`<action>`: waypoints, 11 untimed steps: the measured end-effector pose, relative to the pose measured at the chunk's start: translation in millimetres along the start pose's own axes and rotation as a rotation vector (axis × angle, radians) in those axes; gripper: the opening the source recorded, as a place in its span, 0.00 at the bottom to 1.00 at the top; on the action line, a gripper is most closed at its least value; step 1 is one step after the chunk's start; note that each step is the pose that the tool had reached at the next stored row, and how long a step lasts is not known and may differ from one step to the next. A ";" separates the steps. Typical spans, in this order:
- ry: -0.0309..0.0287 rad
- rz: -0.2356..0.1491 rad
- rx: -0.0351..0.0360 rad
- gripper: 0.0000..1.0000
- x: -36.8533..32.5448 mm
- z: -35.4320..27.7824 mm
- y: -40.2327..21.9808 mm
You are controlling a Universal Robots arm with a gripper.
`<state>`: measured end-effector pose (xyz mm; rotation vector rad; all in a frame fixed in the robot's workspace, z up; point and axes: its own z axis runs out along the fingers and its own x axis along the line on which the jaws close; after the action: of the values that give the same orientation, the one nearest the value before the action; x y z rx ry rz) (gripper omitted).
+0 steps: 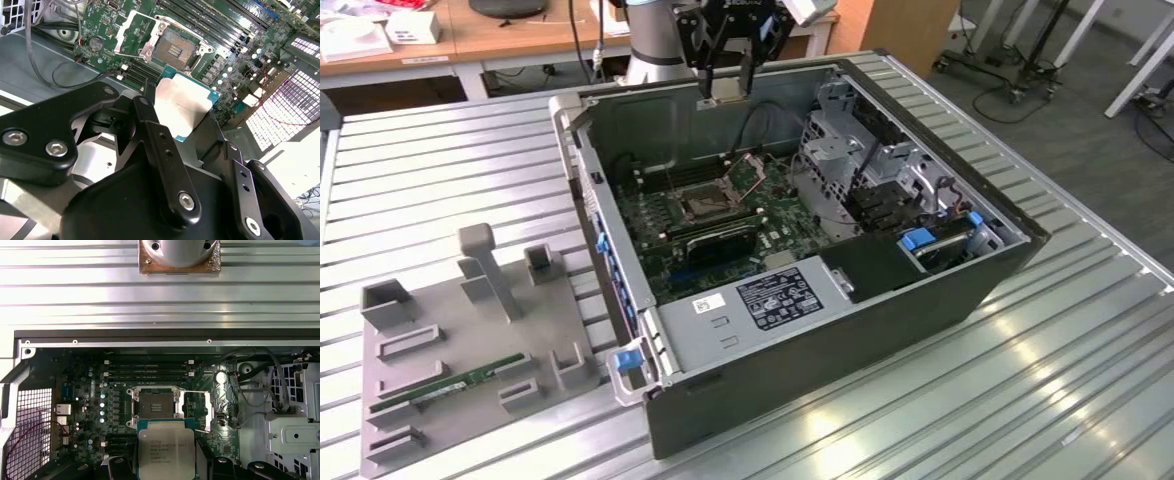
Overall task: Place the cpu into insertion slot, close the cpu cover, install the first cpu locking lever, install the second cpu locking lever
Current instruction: 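Place the cpu into insertion slot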
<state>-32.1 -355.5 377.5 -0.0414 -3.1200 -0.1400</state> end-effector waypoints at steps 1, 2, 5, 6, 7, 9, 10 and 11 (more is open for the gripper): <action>-0.0003 0.003 0.0000 0.55 0.0 0.0 0.0; -0.0007 0.007 -0.0001 0.55 0.0 0.0 0.0; -0.0035 0.040 -0.0006 0.55 0.0 0.3 0.0; -0.0049 0.055 -0.0010 0.55 0.0 0.4 0.0; -0.0064 0.071 -0.0012 0.55 0.0 0.6 0.0; -0.0096 0.106 -0.0021 0.55 0.0 1.0 -0.1; -0.0112 0.124 -0.0023 0.55 0.0 1.2 -0.1; -0.0128 0.142 -0.0027 0.55 0.0 1.4 -0.1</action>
<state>-32.1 -355.5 376.1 -0.2640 -3.1155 -0.1420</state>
